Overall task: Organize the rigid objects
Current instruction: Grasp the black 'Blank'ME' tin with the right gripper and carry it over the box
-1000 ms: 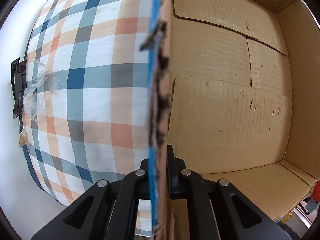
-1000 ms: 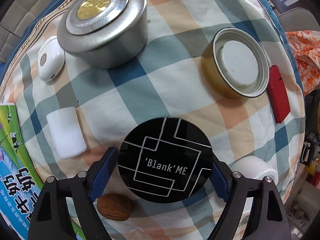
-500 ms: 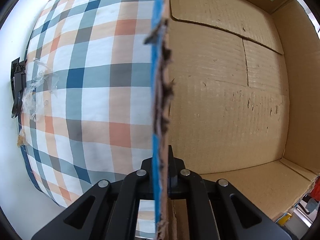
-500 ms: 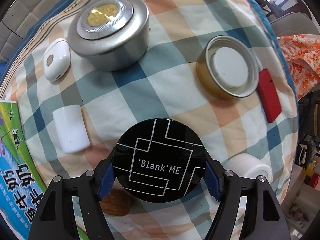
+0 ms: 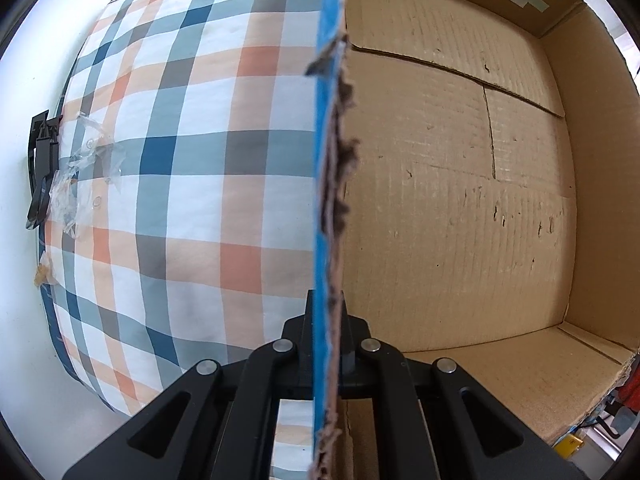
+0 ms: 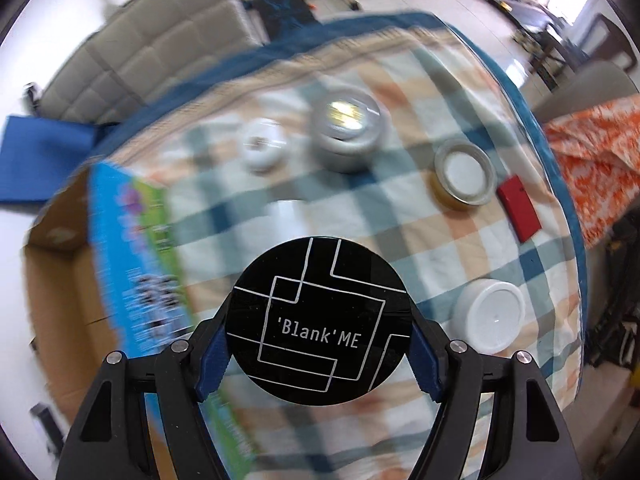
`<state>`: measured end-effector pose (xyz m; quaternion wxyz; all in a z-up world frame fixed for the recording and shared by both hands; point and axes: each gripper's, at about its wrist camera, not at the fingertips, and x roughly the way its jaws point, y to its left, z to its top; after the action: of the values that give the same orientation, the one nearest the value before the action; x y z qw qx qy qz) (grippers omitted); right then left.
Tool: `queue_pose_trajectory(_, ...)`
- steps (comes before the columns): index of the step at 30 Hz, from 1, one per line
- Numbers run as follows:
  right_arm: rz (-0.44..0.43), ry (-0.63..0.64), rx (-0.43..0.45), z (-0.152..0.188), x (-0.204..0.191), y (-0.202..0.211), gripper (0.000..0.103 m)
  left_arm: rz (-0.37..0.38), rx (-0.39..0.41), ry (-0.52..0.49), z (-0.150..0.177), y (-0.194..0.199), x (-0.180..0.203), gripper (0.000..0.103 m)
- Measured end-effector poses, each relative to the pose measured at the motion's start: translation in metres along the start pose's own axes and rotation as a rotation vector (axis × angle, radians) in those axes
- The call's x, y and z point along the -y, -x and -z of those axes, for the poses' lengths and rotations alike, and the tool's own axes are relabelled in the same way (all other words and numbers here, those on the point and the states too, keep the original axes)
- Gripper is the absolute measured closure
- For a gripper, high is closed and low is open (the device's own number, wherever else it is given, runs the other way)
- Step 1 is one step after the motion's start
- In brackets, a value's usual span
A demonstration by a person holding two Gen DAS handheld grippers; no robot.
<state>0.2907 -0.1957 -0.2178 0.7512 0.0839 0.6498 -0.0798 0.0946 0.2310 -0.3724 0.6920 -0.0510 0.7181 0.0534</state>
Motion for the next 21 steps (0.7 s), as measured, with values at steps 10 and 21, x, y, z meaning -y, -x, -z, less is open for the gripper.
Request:
queue_pose_trajectory(10, -0.12, 0.206, 0.038, 0.024, -0.125, 0.054, 0.026, -0.003, 0.012, -0.002, 0.002, 0.003, 0.004, 0.1)
queue_pose_trajectory(21, -0.141, 0.27, -0.027, 0.007, -0.208, 0.014, 0.026, 0.007, 0.006, 0.005, -0.001, 0.005, 0.003, 0.1)
